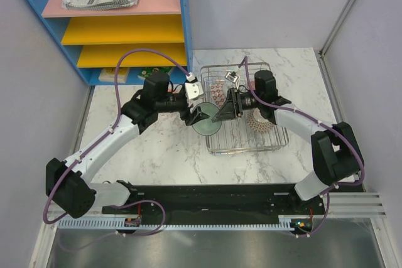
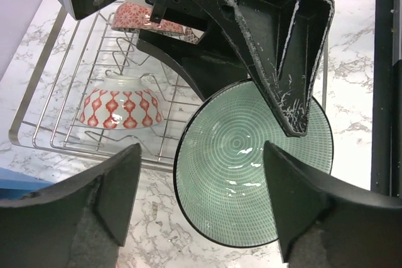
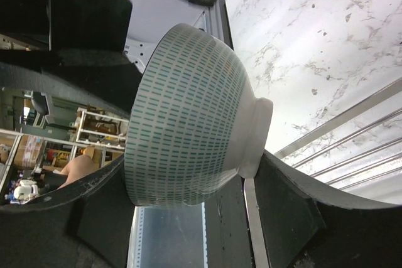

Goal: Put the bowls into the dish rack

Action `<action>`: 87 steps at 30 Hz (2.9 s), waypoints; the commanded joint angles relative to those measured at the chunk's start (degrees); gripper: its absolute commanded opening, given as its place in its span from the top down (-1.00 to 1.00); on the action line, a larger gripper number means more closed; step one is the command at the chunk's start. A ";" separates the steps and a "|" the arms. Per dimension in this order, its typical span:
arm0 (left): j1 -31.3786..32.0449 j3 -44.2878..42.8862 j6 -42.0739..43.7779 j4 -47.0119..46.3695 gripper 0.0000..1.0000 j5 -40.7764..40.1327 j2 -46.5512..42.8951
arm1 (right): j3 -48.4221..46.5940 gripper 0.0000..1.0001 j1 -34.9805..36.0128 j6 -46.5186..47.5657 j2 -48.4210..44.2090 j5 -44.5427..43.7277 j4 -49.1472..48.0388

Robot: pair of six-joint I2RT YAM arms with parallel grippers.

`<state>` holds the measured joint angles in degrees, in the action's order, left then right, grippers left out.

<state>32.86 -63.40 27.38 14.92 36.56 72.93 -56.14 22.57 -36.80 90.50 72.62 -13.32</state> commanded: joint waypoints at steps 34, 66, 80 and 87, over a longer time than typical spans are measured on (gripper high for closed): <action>-27.85 8.38 -9.09 1.78 -0.99 -2.10 -0.86 | -19.80 1.00 5.19 55.07 -9.20 -62.06 54.71; -30.84 12.42 -10.68 -1.20 -0.99 -0.87 -4.81 | -14.52 1.00 27.62 65.89 4.60 -108.65 46.46; -31.46 13.21 -11.03 -2.17 -0.99 -0.78 -4.72 | -15.31 1.00 29.20 67.38 10.57 -111.03 44.52; -31.54 13.56 -11.12 -2.70 -0.99 -0.52 -4.28 | -15.58 1.00 29.81 67.30 12.68 -110.85 44.70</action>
<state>1.61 -50.22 17.82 14.57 34.76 69.58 -69.91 51.92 30.33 101.58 -36.77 32.27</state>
